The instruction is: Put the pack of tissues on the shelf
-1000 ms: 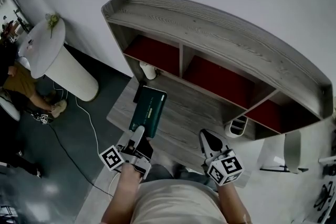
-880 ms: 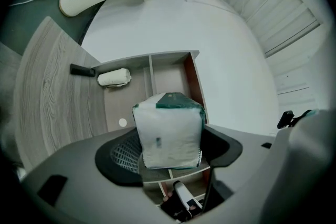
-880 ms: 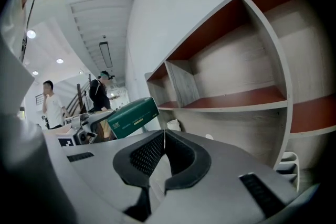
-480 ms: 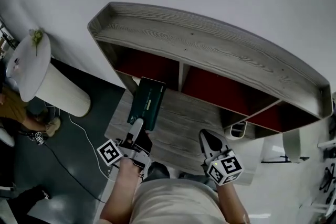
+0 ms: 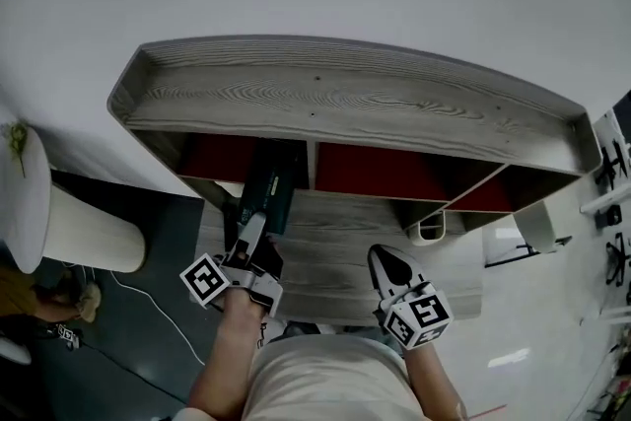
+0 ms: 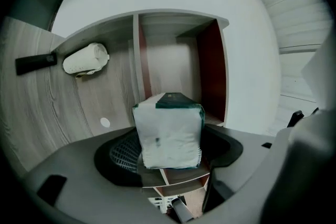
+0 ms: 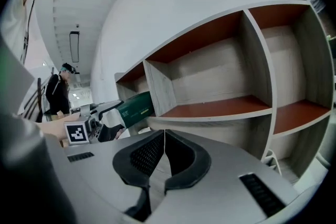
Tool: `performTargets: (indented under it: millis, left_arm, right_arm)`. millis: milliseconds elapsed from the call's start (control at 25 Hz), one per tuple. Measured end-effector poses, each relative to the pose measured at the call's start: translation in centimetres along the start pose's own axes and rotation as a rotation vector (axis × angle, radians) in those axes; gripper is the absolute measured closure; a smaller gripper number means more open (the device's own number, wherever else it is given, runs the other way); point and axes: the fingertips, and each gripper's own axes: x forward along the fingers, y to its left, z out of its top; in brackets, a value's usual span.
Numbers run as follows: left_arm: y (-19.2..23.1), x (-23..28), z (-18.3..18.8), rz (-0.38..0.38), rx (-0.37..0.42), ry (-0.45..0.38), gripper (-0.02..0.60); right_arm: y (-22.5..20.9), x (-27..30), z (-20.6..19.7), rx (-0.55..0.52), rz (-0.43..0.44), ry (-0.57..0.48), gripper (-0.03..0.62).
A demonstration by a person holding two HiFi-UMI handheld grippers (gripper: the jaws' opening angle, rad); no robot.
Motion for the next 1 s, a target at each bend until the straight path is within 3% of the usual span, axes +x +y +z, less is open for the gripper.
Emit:
performTargets:
  millis: [280,640,800,920,1000]
  left_arm:
    - [0.4,3.4,-0.3,-0.027,-0.055,0.016,0.232]
    - [-0.5,6.2,-1.4,-0.087,-0.038,0.083,0.230]
    - [-1.1,6.0,-1.8,-0.121,-0.004,0.110,0.211]
    - [-1.6,5.4,-2.7,-0.153,0.076,0.159,0.166]
    - [-1.2,4.8,-2.6,-0.154,0.073,0.157,0.166]
  right_arm:
    - [-1.5,-1.4,-0.2,0.010,-0.108,-0.004,0.563]
    - [-2.4,-2.3,0.3,-0.003,-0.161,-0.007,0.563]
    - [-2.2,-2.0,0.2,-0.011,-0.155,0.003,0.563]
    - [-2.2,-1.6,-0.1,-0.015,-0.148,0.020,0.563]
    - [-2.1,-1.3,-0.3,-0.017,-0.141,0.028,0.563]
